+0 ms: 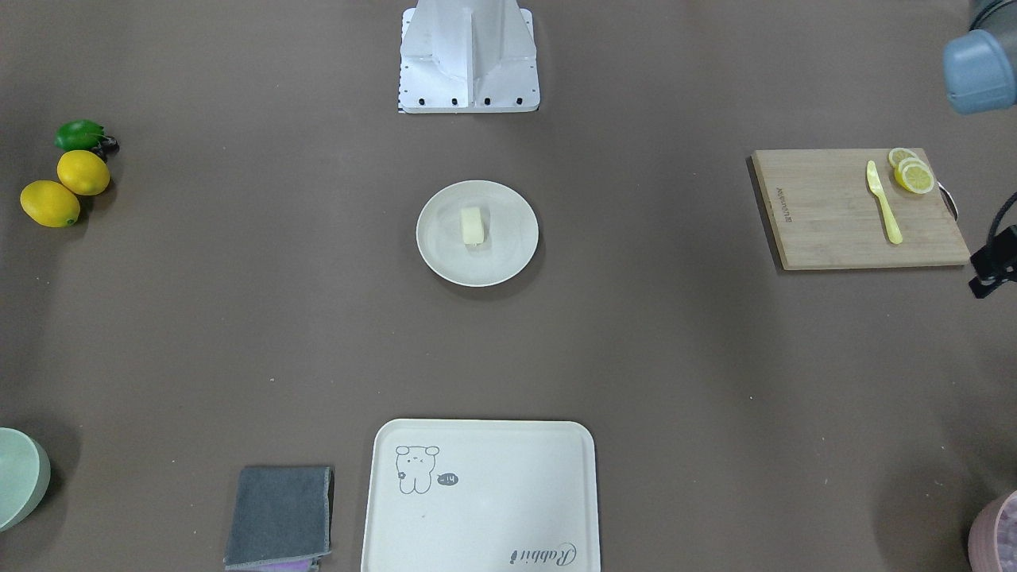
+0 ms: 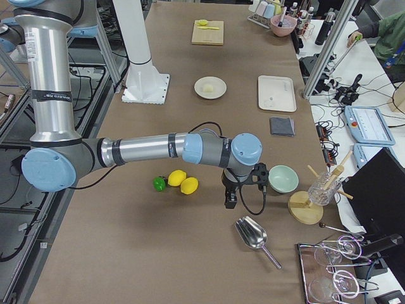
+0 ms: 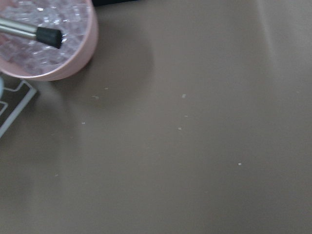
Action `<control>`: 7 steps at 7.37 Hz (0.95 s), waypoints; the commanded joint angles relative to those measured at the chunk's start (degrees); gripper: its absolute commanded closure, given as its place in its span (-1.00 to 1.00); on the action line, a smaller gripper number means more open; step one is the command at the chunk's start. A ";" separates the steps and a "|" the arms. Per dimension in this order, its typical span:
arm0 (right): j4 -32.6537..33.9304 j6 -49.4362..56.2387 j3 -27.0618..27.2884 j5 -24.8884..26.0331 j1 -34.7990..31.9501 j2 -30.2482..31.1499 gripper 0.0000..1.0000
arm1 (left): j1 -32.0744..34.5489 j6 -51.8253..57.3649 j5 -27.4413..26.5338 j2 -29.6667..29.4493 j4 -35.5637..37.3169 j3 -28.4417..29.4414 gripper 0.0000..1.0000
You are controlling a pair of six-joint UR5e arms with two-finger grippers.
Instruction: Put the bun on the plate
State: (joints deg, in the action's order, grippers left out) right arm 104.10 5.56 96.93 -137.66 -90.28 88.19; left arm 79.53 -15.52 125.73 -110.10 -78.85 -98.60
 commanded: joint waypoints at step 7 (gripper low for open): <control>-0.03 -0.02 -1.84 3.10 -0.96 1.55 -0.99 | 8.80 11.74 1.09 16.85 -13.17 6.31 -0.95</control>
State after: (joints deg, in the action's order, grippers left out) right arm 104.03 5.67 95.05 -134.93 -91.23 89.55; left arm 88.08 -3.61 126.72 -94.56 -89.43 -93.23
